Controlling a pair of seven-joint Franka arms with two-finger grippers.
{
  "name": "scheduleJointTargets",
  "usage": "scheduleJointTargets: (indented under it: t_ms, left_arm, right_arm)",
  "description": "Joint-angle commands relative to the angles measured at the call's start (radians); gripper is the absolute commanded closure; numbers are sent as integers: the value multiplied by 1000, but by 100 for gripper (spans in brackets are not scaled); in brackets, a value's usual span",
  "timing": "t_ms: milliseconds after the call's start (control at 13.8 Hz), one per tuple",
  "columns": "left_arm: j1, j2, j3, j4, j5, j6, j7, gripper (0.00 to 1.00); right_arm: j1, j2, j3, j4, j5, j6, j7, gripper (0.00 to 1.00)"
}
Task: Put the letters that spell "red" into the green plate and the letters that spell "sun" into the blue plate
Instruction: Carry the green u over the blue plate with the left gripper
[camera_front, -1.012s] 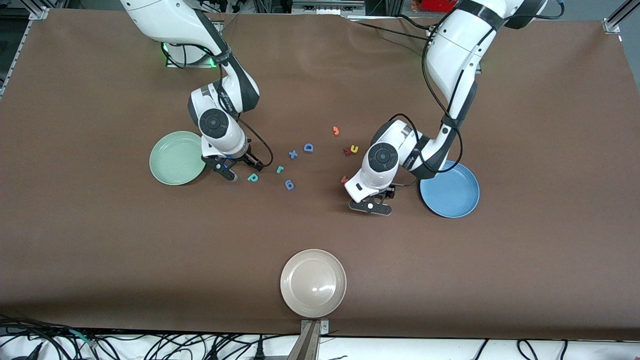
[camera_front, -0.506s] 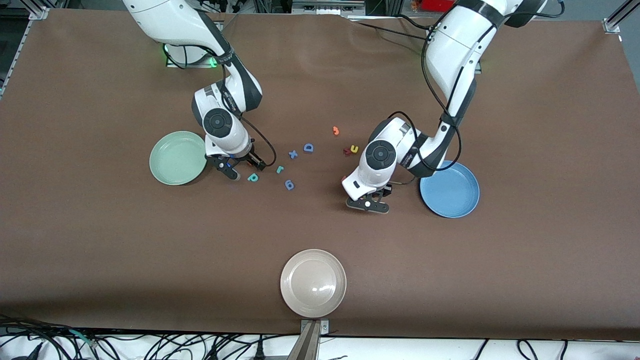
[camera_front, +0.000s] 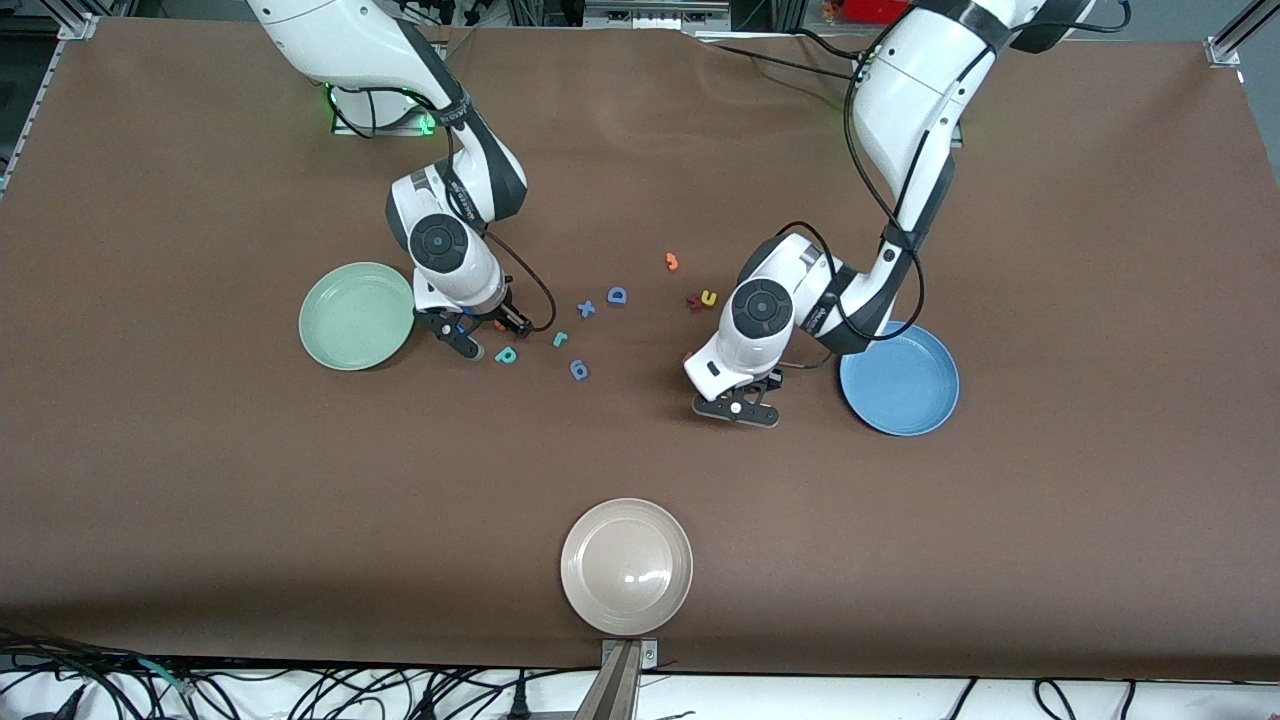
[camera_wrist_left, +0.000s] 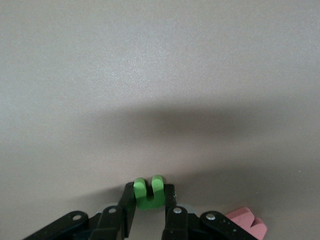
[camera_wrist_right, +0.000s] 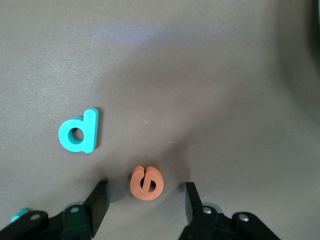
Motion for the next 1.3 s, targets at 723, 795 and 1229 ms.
scheduleJointTargets:
  t_ms: [723, 795, 1229]
  left_arm:
    - [306, -136, -11, 0, 15, -220, 610, 75]
    - [338, -130, -20, -2, 4, -215, 655, 75]
    - [391, -112, -27, -59, -22, -210, 704, 59]
  right_arm:
    - [4, -4, -9, -19, 12, -3, 0, 42]
    - [4, -4, -9, -19, 10, -3, 0, 42]
    - [6, -25, -16, -24, -3, -15, -1, 42]
